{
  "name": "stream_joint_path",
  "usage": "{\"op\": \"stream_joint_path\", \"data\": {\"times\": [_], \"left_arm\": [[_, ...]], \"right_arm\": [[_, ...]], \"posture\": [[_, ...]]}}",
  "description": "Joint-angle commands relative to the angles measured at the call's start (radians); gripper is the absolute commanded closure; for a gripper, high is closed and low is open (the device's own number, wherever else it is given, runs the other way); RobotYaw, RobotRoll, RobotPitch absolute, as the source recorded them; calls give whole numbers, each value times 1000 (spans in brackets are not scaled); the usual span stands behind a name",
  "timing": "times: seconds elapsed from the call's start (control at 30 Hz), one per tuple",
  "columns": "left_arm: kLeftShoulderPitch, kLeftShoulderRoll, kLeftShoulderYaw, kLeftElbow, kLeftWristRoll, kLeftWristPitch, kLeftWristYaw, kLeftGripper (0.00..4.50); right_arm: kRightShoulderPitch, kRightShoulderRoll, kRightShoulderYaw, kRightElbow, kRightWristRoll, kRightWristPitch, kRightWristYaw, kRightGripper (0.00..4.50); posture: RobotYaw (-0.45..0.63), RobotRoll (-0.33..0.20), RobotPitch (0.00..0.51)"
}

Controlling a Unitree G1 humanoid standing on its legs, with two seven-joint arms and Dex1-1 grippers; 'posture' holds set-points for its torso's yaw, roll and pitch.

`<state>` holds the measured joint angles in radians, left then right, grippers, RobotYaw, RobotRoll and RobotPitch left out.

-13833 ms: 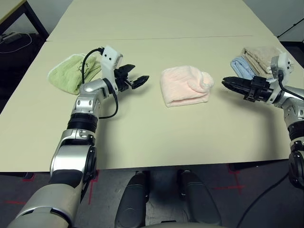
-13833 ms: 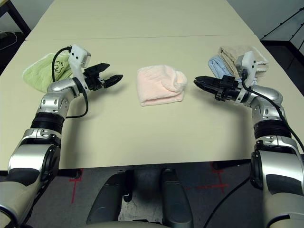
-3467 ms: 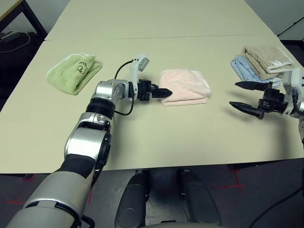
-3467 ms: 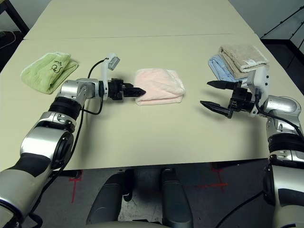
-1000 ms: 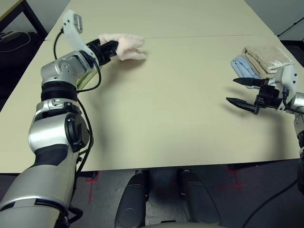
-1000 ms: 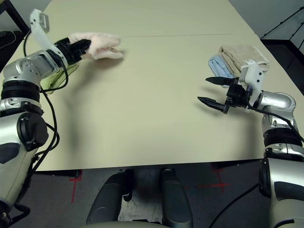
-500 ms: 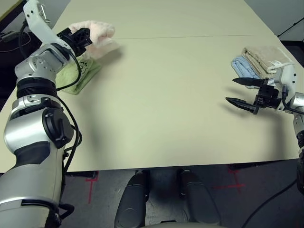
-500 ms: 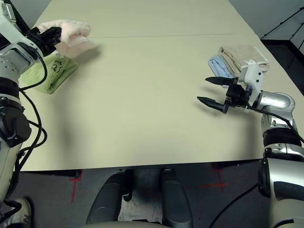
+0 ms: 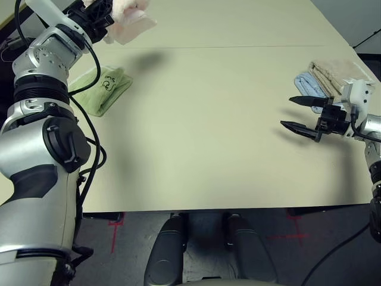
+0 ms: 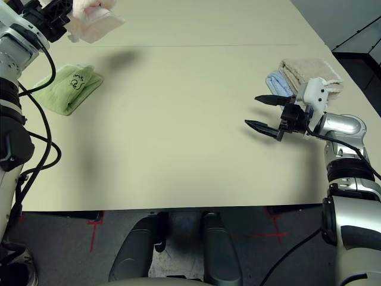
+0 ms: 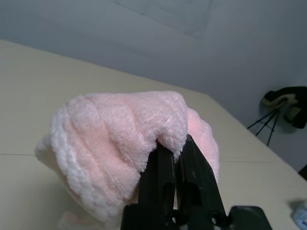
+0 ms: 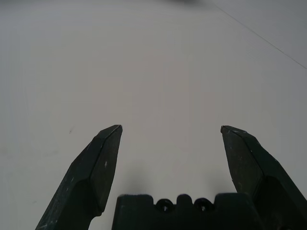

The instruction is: Fold the towel and set it aside.

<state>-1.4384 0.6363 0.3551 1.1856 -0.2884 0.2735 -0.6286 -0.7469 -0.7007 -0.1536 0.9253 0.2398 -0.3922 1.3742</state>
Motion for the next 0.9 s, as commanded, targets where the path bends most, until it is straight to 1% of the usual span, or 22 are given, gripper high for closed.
{"op": "stream_joint_path", "data": {"times": [0.03, 0.27, 0.4, 0.67, 0.8, 0.9], "left_arm": [[34, 32, -50, 11, 70, -61, 25, 4490], [54, 60, -61, 24, 93, -115, 47, 4490], [71, 76, -91, 30, 139, -177, 87, 4490], [118, 108, -116, 32, 183, -213, 109, 4490], [182, 127, -144, 31, 224, -250, 134, 4490], [206, 132, -149, 20, 227, -257, 132, 4490]], "right_arm": [[10, -1, 5, 3, -5, 6, -8, 0], [9, 5, 8, 0, -4, 10, -12, 0], [13, 9, 7, -14, 0, 17, -13, 0], [17, 7, 5, -25, 5, 26, -15, 0], [18, 8, 3, -39, 9, 33, -14, 0], [22, 5, 1, -47, 12, 38, -13, 0]], "posture": [[88, 0, 185], [94, 0, 186], [91, 0, 187], [91, 0, 188], [85, 0, 186], [84, 0, 185]]}}
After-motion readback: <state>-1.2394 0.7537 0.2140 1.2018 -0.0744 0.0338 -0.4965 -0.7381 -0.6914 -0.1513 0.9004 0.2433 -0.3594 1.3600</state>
